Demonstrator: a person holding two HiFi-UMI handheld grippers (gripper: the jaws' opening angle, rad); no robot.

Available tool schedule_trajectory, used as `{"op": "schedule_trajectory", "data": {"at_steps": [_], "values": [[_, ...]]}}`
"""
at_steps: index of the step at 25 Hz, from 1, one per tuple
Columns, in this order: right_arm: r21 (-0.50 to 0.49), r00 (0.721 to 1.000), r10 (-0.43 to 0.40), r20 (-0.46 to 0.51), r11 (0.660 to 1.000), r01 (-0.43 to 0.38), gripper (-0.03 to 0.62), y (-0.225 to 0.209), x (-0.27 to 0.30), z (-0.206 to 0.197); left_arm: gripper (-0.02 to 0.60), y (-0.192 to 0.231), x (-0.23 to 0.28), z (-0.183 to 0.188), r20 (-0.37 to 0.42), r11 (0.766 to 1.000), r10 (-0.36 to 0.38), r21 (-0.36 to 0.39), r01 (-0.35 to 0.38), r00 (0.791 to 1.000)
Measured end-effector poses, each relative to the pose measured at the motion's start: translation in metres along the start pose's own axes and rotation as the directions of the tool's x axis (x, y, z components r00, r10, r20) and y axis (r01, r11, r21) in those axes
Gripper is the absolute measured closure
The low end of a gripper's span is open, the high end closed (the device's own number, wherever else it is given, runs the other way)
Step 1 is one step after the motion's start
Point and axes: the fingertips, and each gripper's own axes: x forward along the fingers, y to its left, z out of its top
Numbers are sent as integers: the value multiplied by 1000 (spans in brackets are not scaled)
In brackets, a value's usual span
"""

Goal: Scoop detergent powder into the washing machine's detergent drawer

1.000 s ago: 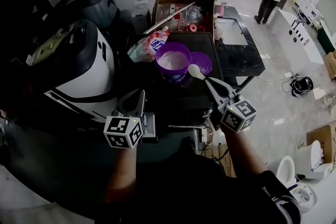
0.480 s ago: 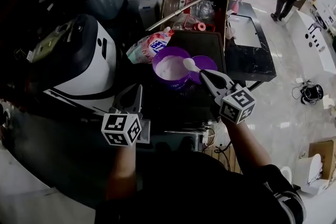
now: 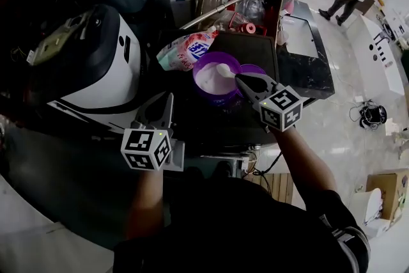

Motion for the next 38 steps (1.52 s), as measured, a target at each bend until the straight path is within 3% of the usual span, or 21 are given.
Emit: {"op": "schedule_trajectory", "data": {"at_steps": [7, 20, 38], "values": [[-97, 988, 28, -154, 994, -44, 574, 2, 32, -16, 574, 9, 3, -3, -3, 1000, -20, -14, 20, 1000], [-240, 932, 32, -362, 963, -126, 574, 4, 61, -38, 574, 11, 7, -11, -17, 998, -48, -30, 48, 999], [-249, 829, 60, -557, 940, -235, 574, 7, 76, -51, 574, 17, 0, -15, -10, 998, -44, -48, 43, 999]]}}
